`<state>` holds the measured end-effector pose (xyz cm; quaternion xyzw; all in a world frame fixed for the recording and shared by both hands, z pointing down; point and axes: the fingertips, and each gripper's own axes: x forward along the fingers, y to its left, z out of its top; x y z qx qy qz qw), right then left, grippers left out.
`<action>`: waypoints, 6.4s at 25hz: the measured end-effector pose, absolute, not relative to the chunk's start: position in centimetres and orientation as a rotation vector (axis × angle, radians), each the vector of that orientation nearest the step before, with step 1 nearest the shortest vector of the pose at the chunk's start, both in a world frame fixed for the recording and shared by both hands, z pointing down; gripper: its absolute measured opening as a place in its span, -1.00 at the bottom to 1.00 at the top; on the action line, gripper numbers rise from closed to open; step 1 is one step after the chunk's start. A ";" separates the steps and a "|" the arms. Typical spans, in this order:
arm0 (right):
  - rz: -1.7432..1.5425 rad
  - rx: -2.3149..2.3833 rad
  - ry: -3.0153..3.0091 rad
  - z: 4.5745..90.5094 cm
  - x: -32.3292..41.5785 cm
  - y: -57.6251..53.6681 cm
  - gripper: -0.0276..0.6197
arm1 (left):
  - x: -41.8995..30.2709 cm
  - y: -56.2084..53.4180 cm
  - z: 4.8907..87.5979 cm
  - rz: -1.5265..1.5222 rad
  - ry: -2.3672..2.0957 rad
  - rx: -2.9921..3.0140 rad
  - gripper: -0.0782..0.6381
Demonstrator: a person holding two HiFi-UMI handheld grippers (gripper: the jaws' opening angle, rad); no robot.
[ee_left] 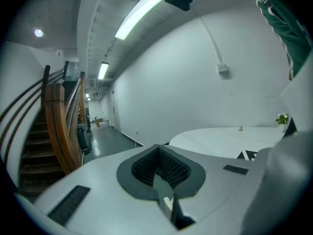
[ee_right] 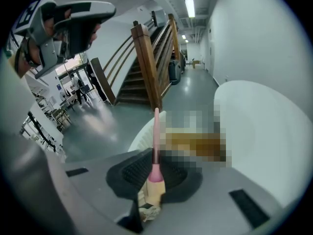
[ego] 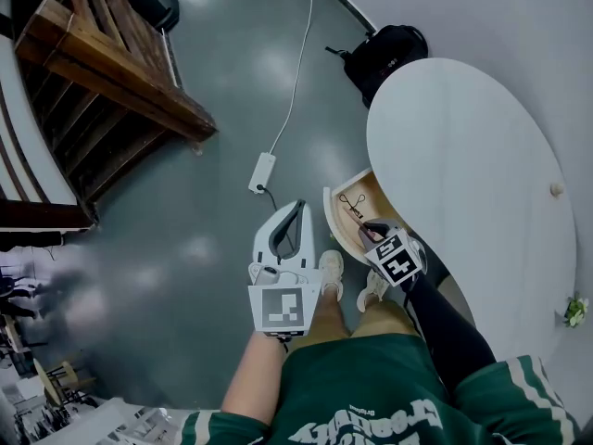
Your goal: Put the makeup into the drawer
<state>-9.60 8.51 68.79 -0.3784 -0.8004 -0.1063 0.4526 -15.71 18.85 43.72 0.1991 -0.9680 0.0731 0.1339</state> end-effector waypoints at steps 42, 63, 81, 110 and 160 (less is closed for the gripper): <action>-0.118 -0.754 -1.748 80.0 -11.0 9.3 -0.02 | -16.3 23.3 48.5 0.225 -2.699 0.621 -0.78; -0.149 -0.614 -2.695 43.4 -20.4 6.7 0.23 | -22.6 21.6 34.8 0.214 -2.893 0.803 -0.78; -0.279 -0.257 -3.059 29.2 -18.3 -4.0 0.27 | -21.7 8.6 26.4 0.204 -2.903 1.232 -0.78; -0.172 0.362 -2.955 33.7 -4.8 -47.4 0.26 | -13.8 -37.6 29.6 0.231 -2.551 1.882 -0.78; -0.142 0.319 -2.901 36.9 -7.0 -48.0 -0.54 | -16.7 -31.4 32.9 0.298 -2.628 1.590 -0.78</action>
